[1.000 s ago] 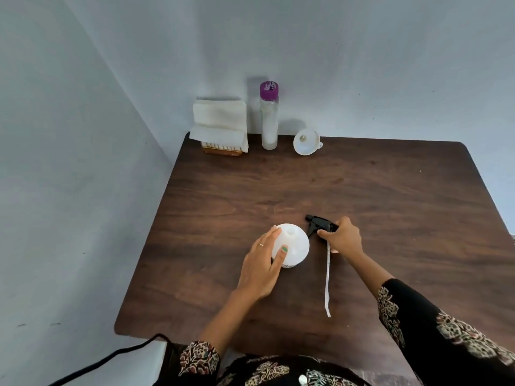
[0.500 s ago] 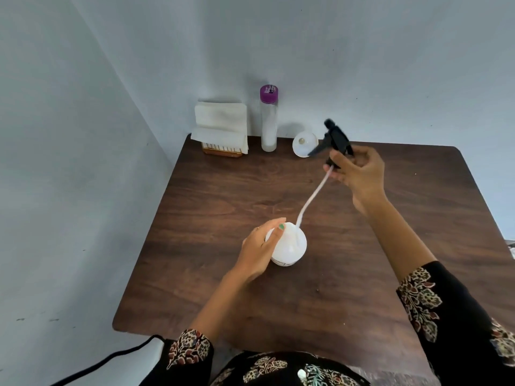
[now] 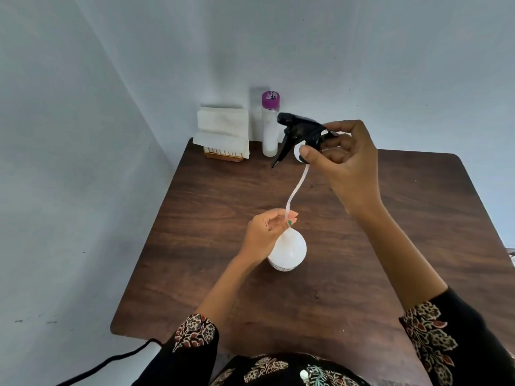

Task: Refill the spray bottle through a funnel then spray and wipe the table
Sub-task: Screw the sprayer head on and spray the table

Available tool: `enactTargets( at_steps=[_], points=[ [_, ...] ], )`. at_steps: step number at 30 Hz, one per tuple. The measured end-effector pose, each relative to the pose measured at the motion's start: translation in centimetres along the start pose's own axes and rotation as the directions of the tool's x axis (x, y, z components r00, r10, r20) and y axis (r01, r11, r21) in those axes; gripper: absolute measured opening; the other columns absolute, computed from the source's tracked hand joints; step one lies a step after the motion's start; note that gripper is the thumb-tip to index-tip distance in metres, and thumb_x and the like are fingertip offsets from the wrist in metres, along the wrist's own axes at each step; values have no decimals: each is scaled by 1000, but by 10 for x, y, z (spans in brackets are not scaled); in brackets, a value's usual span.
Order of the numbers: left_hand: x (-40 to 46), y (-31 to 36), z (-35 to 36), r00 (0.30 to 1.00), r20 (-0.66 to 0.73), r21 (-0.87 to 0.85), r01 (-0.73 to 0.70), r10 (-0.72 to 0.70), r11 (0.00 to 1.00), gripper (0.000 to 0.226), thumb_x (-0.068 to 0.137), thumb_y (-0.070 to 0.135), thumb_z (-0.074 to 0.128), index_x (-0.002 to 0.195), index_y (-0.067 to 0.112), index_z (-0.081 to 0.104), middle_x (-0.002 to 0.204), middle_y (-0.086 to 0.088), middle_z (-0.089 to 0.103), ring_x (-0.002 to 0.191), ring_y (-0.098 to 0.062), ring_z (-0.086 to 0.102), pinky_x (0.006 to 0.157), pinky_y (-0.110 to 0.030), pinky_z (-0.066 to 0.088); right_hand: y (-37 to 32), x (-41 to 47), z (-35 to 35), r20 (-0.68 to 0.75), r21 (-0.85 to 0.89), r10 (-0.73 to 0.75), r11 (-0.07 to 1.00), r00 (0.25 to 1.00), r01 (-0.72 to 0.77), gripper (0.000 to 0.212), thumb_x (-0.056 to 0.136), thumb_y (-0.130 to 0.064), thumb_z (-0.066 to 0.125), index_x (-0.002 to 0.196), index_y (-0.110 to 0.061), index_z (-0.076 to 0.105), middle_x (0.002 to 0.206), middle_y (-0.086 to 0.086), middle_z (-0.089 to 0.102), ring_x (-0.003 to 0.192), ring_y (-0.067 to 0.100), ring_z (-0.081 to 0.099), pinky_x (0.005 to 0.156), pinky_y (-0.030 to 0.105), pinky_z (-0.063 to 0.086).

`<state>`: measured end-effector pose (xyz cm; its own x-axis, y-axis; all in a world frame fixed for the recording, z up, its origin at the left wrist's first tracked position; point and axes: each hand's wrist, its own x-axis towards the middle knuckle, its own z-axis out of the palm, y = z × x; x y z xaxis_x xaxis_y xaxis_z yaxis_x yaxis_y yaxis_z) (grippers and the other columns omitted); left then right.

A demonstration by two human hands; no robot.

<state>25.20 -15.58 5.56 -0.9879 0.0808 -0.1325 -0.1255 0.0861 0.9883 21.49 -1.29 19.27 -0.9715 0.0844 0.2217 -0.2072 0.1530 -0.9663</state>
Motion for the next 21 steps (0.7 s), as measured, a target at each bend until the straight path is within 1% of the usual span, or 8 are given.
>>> enactTargets(
  at_steps=[2, 5, 9, 12, 15, 17, 19, 21],
  points=[
    [2, -4, -1, 1000, -29, 34, -3, 4, 999, 16, 89, 13, 62, 93, 26, 69, 99, 5, 72, 97, -7, 68, 95, -31, 50, -4, -3, -1, 40, -37, -15, 999, 999, 16, 47, 70, -21, 83, 104, -17, 51, 96, 6, 67, 69, 7, 68, 66, 16, 52],
    [0, -9, 0, 1000, -22, 60, -12, 14, 998, 14, 87, 14, 64, 93, 25, 71, 98, 5, 73, 96, -8, 68, 93, -29, 51, -7, -6, -4, 88, -126, -19, 992, 996, 30, 50, 67, -25, 84, 103, -19, 50, 91, -1, 64, 65, 1, 66, 65, 13, 52],
    [-2, -14, 2, 999, -43, 90, -1, 5, 996, 11, 85, 23, 67, 94, 27, 73, 99, 10, 73, 96, -4, 66, 91, -27, 52, -9, -6, -10, 173, -275, 37, 961, 984, 12, 50, 64, -33, 85, 103, -21, 55, 90, -1, 66, 64, 4, 66, 71, 18, 55],
    [-2, -19, 3, 999, -49, 77, 14, -11, 997, 12, 84, 27, 69, 94, 33, 72, 101, 12, 72, 99, -7, 65, 91, -28, 51, -10, -5, -15, 264, -402, 80, 915, 961, 34, 40, 65, -39, 83, 92, -18, 63, 86, 0, 70, 70, 12, 65, 72, 22, 50],
    [-5, -21, 4, 997, -73, 27, 33, -31, 999, 16, 83, 24, 70, 98, 29, 69, 101, 13, 71, 99, -6, 66, 91, -28, 51, -12, -4, -19, 299, -437, 109, 899, 948, 34, 37, 66, -43, 81, 89, -17, 69, 82, 1, 71, 79, 19, 66, 74, 30, 51],
    [-8, -23, 5, 996, -82, -1, 28, -28, 1000, 16, 83, 21, 70, 96, 29, 68, 102, 9, 72, 99, -7, 66, 91, -29, 52, -15, -5, -21, 341, -444, 141, 896, 929, 27, 35, 65, -45, 81, 86, -18, 70, 82, 0, 72, 81, 17, 67, 79, 35, 52],
    [-9, -23, 5, 995, -95, -24, 22, -24, 999, 16, 83, 19, 70, 95, 29, 69, 102, 5, 72, 100, -9, 67, 91, -31, 52, -20, -7, -23, 427, -466, 180, 883, 886, 45, 32, 63, -44, 81, 82, -19, 71, 78, 0, 71, 76, 15, 66, 76, 35, 52],
    [-9, -24, 5, 995, -102, -25, 17, -20, 1000, 16, 83, 20, 71, 94, 31, 69, 102, 5, 72, 99, -9, 67, 91, -32, 52, -23, -12, -22, 479, -479, 194, 875, 856, 70, 30, 63, -41, 82, 80, -20, 70, 75, 1, 70, 70, 15, 63, 68, 29, 50]
  ],
)
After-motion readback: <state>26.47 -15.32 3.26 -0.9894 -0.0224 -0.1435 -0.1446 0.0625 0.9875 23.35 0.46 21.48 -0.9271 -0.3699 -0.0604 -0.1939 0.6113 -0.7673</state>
